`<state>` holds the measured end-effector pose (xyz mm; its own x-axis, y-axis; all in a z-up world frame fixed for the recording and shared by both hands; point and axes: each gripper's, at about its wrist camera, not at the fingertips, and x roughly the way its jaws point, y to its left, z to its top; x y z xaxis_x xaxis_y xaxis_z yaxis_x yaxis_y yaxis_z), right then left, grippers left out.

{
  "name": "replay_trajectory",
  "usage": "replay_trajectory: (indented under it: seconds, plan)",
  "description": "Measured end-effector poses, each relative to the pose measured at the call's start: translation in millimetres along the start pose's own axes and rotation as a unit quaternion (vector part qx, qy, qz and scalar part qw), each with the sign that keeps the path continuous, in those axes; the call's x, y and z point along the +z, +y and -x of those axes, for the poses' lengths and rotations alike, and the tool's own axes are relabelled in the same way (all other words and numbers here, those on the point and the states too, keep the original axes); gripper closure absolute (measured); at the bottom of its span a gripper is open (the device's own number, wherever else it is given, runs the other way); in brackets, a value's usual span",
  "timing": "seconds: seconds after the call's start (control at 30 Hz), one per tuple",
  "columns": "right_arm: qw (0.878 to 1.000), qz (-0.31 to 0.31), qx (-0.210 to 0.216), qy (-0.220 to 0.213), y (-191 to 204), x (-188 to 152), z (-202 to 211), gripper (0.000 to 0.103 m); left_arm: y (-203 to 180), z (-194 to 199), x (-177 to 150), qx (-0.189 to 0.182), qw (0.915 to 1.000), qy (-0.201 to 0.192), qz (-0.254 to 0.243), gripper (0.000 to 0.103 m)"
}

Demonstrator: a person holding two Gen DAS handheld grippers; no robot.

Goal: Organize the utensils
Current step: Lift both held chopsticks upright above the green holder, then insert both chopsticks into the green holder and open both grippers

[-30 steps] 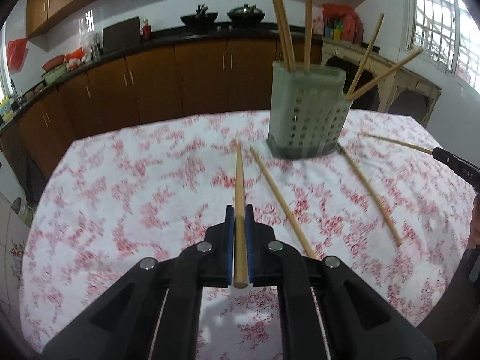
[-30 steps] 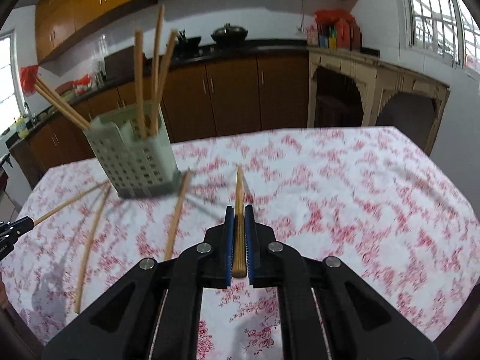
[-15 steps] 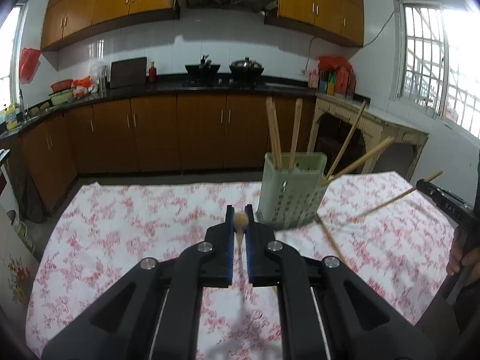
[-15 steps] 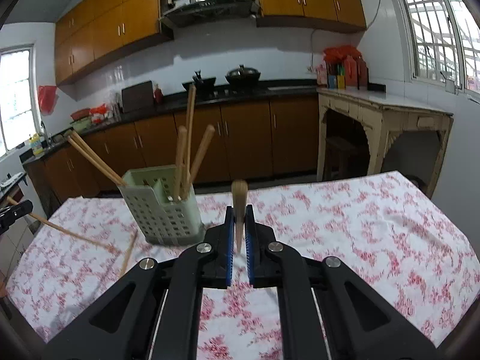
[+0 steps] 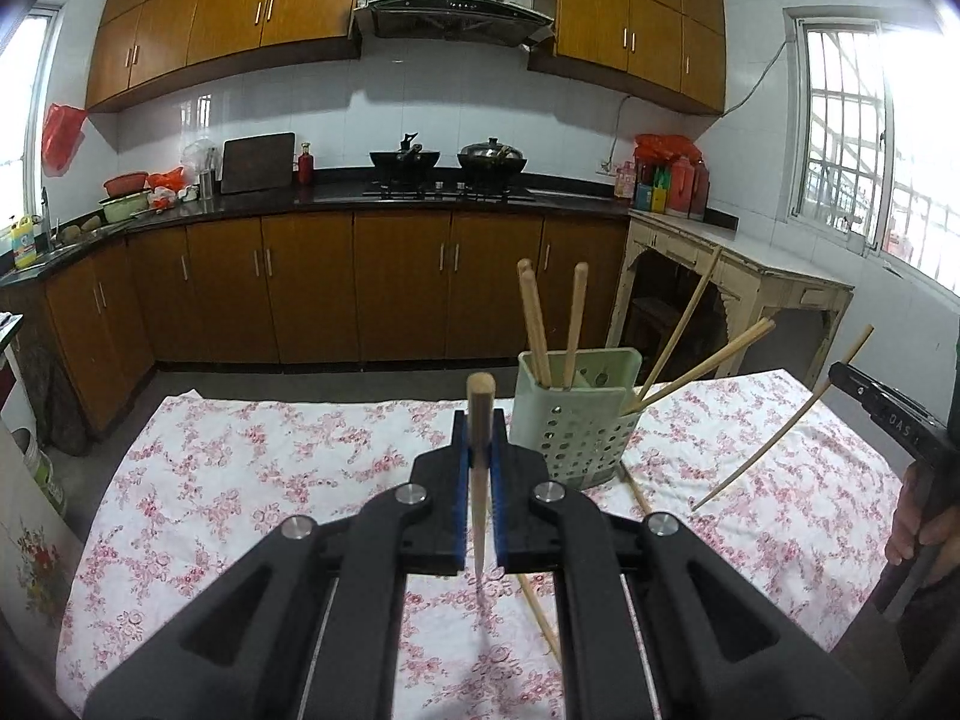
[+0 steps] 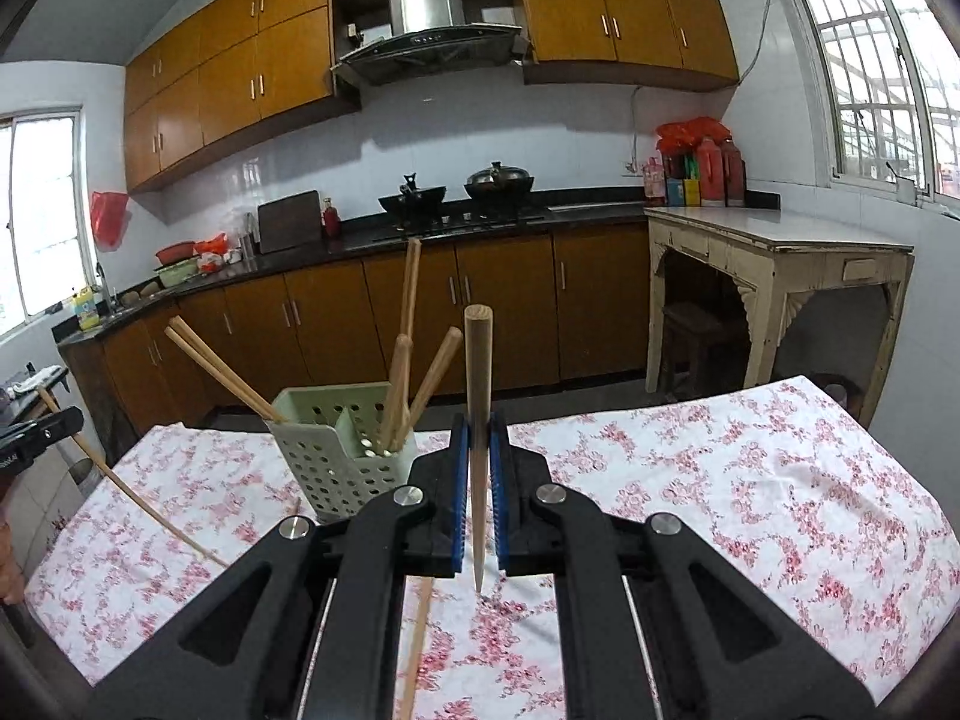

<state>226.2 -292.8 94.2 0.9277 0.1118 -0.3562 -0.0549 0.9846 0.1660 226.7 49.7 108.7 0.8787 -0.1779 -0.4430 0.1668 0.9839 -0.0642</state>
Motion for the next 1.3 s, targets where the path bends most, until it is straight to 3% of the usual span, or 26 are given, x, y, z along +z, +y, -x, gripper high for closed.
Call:
replay_trajectory:
  seconds: [0.27, 0.43, 0.57, 0.77, 0.9, 1.1, 1.3]
  plan:
    - [0.998, -0.017, 0.061, -0.029, 13.1, 45.7, 20.2, 0.096, -30.1, 21.7, 39.5, -0.041, 0.9984, -0.038, -0.009, 0.096]
    - [0.995, -0.015, 0.085, -0.047, 26.5, 64.7, 23.7, 0.095, -55.2, 24.7, 65.0, -0.045, 0.9964, -0.07, -0.012, 0.096]
    - [0.994, -0.004, 0.088, -0.06, 38.2, 75.3, 19.2, 0.095, -74.4, 23.0, 87.0, -0.034, 0.9933, -0.109, -0.018, 0.096]
    - [0.994, 0.004, 0.078, -0.077, 46.7, 88.6, 5.9, 0.095, -86.6, 3.3, 120.2, -0.013, 0.9877, -0.155, 0.015, 0.096]
    - [0.994, -0.009, 0.074, -0.074, 43.9, 91.9, -10.6, 0.095, -89.7, -14.3, 134.7, 0.018, 0.981, -0.191, 0.026, 0.096]
    - [0.996, -0.011, 0.069, -0.055, 45.8, 83.7, -41.3, 0.095, -79.3, -48.6, 137.1, 0.049, 0.9778, -0.196, 0.058, 0.096]
    - [0.998, -0.001, 0.066, -0.017, 49.5, 72.5, -66.7, 0.095, -70.1, -78.5, 128.9, 0.046, 0.9851, -0.154, 0.061, 0.096]
